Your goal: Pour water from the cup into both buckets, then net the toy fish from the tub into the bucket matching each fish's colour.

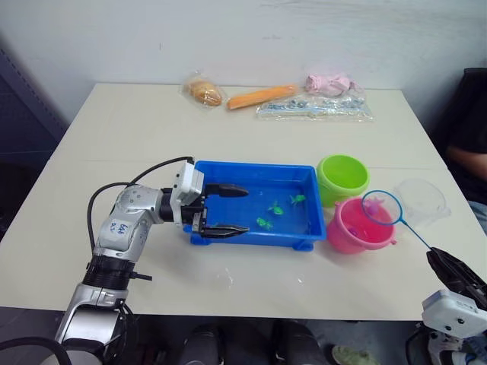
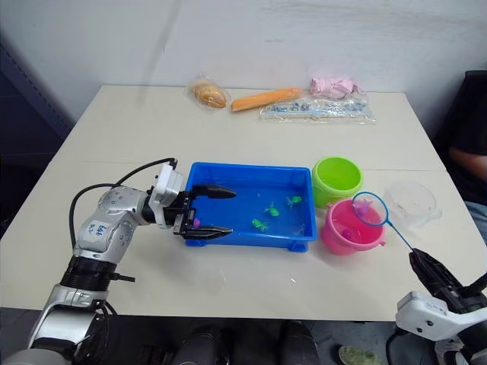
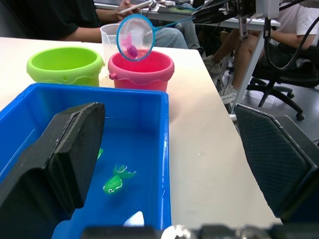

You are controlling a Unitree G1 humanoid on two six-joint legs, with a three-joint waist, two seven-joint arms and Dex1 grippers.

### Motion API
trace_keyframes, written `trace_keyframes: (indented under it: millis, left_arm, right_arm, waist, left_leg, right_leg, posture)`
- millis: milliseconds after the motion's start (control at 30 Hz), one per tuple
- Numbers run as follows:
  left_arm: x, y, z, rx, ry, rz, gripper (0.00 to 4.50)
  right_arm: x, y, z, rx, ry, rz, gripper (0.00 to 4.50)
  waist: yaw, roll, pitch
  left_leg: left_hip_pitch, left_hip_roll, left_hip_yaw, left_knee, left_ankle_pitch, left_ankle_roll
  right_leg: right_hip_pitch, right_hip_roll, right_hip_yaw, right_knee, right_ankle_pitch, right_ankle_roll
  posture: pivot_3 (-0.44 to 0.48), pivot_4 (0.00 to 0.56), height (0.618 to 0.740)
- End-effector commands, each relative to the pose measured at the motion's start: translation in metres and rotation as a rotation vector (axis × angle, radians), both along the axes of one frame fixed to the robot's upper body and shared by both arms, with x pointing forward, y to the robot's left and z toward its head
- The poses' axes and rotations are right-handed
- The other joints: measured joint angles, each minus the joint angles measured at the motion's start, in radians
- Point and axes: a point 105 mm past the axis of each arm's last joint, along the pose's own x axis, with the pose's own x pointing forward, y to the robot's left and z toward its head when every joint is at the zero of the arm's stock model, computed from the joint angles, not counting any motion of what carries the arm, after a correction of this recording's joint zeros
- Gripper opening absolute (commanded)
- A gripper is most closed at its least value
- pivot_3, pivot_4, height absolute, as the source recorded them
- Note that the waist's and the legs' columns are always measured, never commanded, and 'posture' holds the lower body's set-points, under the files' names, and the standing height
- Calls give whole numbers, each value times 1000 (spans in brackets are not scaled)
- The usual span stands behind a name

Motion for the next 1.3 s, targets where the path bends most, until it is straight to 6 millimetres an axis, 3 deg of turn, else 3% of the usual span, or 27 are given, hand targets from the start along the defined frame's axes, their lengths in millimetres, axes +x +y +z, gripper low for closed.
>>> trace_keyframes:
  millis: [33, 233, 400, 533, 633, 700, 800, 1033, 1300]
  left_arm:
    - [-3, 0, 8, -14, -42, -3, 4452]
    - [-2, -3, 9, -22, -42, -2, 4452]
    - [-2, -5, 8, -30, -40, -6, 4452]
    - [-4, -8, 9, -36, -38, -13, 4452]
    - [-6, -8, 8, -29, -33, -23, 4452]
    - [-5, -7, 9, -29, -35, -22, 4452]
    - [-4, -7, 10, -30, -35, -21, 4452]
    - [-4, -8, 11, -30, -37, -27, 4452]
    - [-3, -10, 13, -39, -41, -25, 4452]
  right_arm:
    - [-4, -6, 7, -92, -55, -16, 0]
    - [-7, -10, 1, -208, -75, -13, 0]
    - [-10, -2, -8, -164, -63, 19, 0]
    - [-10, -13, 0, -143, -123, -50, 0]
    - [-13, -3, -11, -141, -72, 14, 0]
    - [-13, -10, -8, -146, -90, -24, 0]
    - [-12, 5, -17, -126, -60, 45, 0]
    - [-10, -6, -11, -148, -98, -8, 0]
    - [-5, -4, -5, -183, -122, 20, 0]
  waist:
    - [1, 0, 0]
    - [0, 0, 0]
    - [-3, 1, 0]
    - [-6, 1, 0]
    - [-7, 1, 0]
    - [-8, 1, -1]
    - [-17, 1, -1]
    - [-22, 2, -1]
    - [-22, 2, -1]
  left_leg:
    - [0, 0, 0, 0, 0, 0]
    - [0, 0, 0, 0, 0, 0]
    - [0, 0, 0, 0, 0, 0]
    - [0, 0, 0, 0, 0, 0]
    - [0, 0, 0, 0, 0, 0]
    - [0, 0, 0, 0, 0, 0]
    - [0, 1, 0, 0, 0, 0]
    - [0, 1, 0, 0, 0, 0]
    - [0, 1, -1, 0, 0, 0]
  right_leg:
    - [0, 0, 0, 0, 0, 0]
    - [0, 0, 0, 0, 0, 0]
    - [0, 0, 0, 0, 0, 0]
    - [0, 0, 0, 1, 0, 0]
    - [0, 0, 0, 1, 0, 0]
    - [0, 0, 0, 1, 0, -1]
    - [0, -1, 0, 1, 0, -1]
    - [0, -1, 0, 1, 0, -1]
    - [0, -1, 0, 1, 0, 0]
  posture:
    - [0, 150, 740]
    - [0, 150, 740]
    - [0, 150, 740]
    - [0, 150, 740]
    - [0, 150, 740]
    - [0, 150, 740]
    - [0, 150, 740]
    - [0, 150, 740]
    - [0, 150, 740]
